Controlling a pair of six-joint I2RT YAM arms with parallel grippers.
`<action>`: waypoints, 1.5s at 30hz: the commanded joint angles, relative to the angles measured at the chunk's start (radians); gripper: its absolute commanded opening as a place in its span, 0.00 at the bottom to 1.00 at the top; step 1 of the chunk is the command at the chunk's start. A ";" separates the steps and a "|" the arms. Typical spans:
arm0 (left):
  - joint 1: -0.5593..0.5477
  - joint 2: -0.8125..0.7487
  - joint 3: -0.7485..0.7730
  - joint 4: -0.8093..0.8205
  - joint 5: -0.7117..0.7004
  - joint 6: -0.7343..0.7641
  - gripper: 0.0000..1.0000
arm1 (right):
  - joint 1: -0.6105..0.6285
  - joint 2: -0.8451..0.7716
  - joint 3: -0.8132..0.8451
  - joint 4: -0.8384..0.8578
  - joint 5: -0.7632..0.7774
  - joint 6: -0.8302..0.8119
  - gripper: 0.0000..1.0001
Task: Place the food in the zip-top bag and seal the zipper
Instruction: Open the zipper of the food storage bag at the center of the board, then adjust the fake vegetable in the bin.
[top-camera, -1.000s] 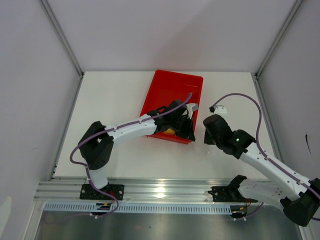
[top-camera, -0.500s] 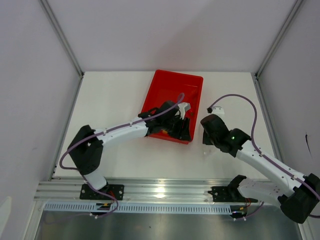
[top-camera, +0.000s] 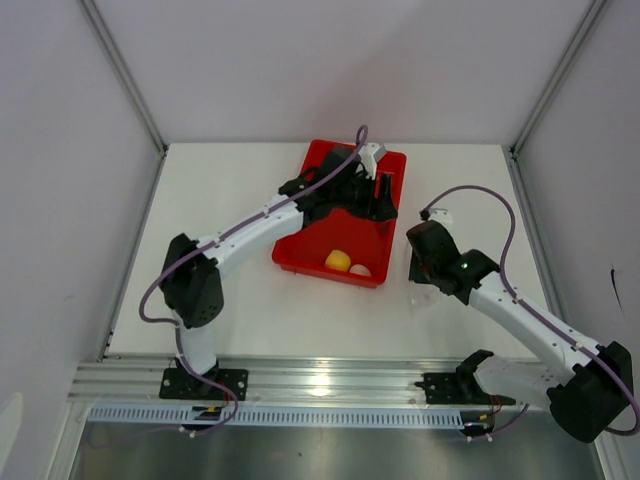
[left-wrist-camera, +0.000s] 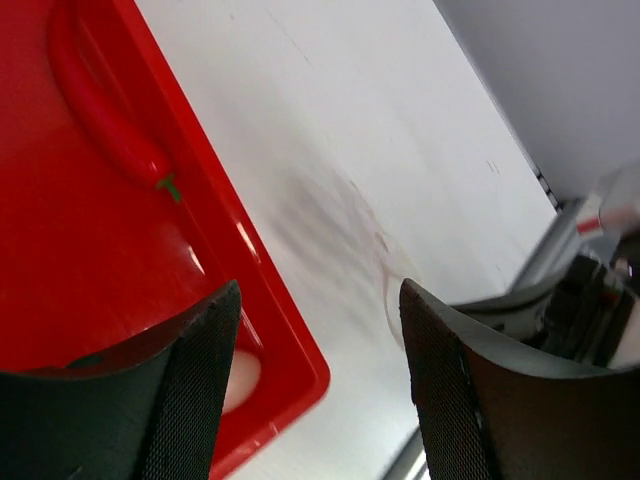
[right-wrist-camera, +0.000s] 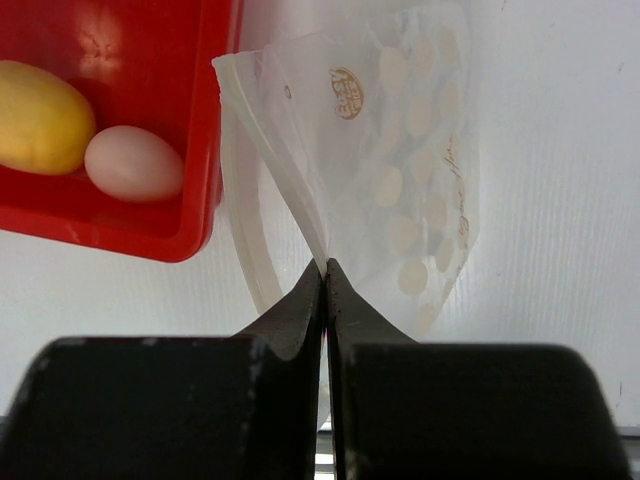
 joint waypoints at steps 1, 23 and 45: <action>0.012 0.096 0.125 -0.067 -0.045 0.070 0.68 | -0.035 0.017 0.015 0.040 -0.018 -0.032 0.00; 0.164 0.522 0.534 -0.079 0.051 -0.011 0.59 | -0.209 -0.041 0.027 0.048 -0.170 -0.101 0.00; 0.149 0.676 0.614 -0.130 0.060 -0.153 0.67 | -0.210 -0.065 -0.045 0.113 -0.191 -0.099 0.00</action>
